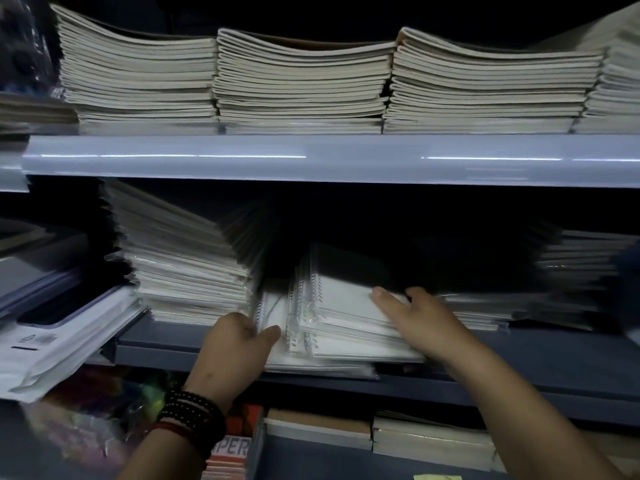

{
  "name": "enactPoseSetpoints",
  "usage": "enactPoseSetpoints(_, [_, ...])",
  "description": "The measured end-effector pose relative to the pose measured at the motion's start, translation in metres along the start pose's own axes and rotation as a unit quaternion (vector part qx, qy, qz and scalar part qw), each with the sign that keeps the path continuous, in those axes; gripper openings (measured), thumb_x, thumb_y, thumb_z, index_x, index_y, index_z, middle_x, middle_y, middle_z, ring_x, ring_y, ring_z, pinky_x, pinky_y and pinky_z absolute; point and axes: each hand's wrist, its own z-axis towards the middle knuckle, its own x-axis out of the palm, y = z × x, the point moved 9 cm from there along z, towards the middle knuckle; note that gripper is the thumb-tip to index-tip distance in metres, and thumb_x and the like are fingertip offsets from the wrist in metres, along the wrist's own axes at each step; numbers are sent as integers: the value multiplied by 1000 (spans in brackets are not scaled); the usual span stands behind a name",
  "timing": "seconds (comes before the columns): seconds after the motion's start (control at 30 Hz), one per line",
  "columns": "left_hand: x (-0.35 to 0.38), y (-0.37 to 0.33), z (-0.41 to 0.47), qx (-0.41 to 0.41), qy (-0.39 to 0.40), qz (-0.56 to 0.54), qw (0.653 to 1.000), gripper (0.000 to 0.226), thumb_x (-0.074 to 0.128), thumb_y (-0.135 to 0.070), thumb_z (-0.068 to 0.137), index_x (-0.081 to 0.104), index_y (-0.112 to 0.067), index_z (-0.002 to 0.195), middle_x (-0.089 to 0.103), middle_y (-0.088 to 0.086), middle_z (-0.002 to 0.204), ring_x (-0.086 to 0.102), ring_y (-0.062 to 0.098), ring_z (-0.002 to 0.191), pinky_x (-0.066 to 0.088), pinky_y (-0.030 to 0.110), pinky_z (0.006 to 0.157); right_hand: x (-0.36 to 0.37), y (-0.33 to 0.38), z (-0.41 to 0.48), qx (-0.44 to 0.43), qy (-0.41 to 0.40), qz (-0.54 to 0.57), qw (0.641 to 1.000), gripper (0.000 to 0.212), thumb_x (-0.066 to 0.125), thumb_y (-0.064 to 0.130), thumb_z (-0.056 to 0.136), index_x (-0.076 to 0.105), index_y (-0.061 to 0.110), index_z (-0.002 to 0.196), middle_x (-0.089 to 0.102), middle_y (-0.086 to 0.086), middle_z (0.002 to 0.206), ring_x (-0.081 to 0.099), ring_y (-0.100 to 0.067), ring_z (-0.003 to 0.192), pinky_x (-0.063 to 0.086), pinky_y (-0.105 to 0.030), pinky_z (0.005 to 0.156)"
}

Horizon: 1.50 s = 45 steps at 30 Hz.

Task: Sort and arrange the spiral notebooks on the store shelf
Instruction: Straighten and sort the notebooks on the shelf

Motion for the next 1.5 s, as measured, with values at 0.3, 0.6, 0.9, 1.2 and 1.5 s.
enactPoseSetpoints(0.3, [21,13,9,-27,7,-140,990,19,61,-27,100,66,-12,110,70,5,88,58,9,69,44,21,61,17,-6,4,-13,-12,209,978,76,66,55,88,36,21,149,46,13,135,45,-8,118,38,-28,99])
enactPoseSetpoints(0.6, [29,-13,1,11,159,-126,979,60,44,-2,99,77,-35,62,70,-18,66,59,-1,56,48,17,65,18,6,13,-11,-14,91,996,89,54,67,90,31,8,152,41,-8,155,41,-27,139,35,-31,99])
enactPoseSetpoints(0.9, [28,-13,-8,140,173,14,975,66,92,-17,70,52,-46,114,68,-25,108,63,-15,95,51,9,81,21,-3,12,3,42,278,960,98,69,57,84,18,21,159,25,4,163,30,-18,147,30,-36,111])
enactPoseSetpoints(1.2, [34,0,16,106,133,-57,984,76,91,-18,71,49,-44,129,61,-21,119,67,-8,84,50,7,67,31,-4,28,-25,3,272,962,83,71,58,83,39,19,149,52,14,132,49,-13,124,41,-35,107])
enactPoseSetpoints(1.5, [38,0,25,57,101,-160,980,46,81,-12,82,64,-32,119,73,-29,95,67,-9,94,51,12,87,32,-11,42,-13,3,280,960,100,80,65,65,45,13,143,54,1,140,52,-20,127,43,-39,106])
